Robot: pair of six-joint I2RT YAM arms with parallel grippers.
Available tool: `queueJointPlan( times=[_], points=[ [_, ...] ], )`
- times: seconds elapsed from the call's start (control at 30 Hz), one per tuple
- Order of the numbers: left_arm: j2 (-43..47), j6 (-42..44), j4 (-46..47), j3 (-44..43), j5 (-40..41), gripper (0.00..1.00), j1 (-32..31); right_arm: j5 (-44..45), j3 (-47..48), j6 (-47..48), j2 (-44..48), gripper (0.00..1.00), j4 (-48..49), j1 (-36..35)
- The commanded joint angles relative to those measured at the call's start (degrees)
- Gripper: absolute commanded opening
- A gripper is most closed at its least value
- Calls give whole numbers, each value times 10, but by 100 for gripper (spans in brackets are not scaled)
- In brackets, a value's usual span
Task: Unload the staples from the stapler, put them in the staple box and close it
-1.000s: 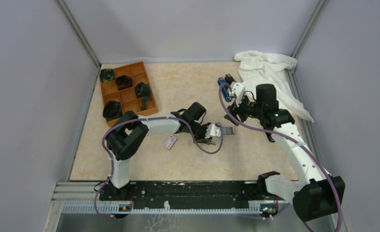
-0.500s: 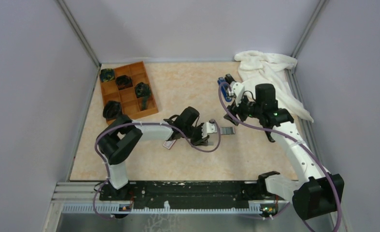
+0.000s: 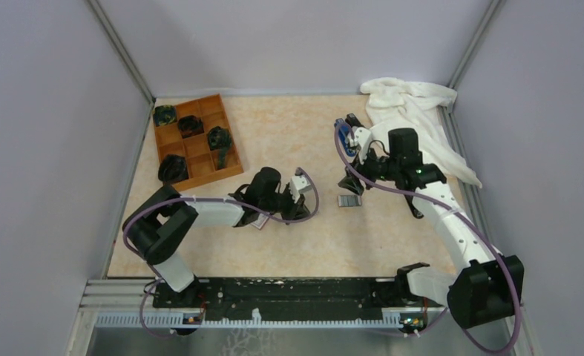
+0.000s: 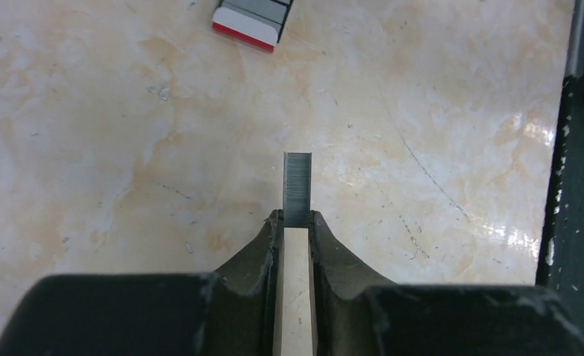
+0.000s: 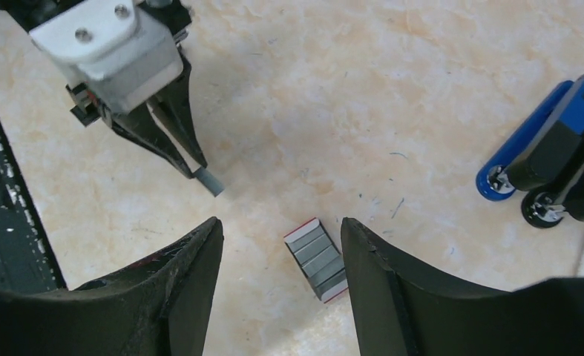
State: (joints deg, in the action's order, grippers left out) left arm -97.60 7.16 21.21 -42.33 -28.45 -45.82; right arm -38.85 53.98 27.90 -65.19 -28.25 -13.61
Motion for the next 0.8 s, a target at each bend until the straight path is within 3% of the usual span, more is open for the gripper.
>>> queueJointPlan(
  times=[0.0, 0.13, 0.4, 0.53, 0.77],
  points=[
    [39, -101, 112, 30, -42, 19, 22, -70, 1, -24, -9, 60, 31, 4],
    [62, -162, 184, 58, -63, 19, 43, -126, -6, -61, -10, 60, 53, 3],
    [113, -293, 340, 104, -120, 19, 81, -268, -56, -216, -13, 60, 210, 4],
    [130, -336, 382, 105, -132, 20, 82, -331, -85, -322, -22, 59, 328, 8],
    [132, -426, 481, 108, -160, 20, 82, -341, -146, -499, -1, 59, 542, 16]
  ],
)
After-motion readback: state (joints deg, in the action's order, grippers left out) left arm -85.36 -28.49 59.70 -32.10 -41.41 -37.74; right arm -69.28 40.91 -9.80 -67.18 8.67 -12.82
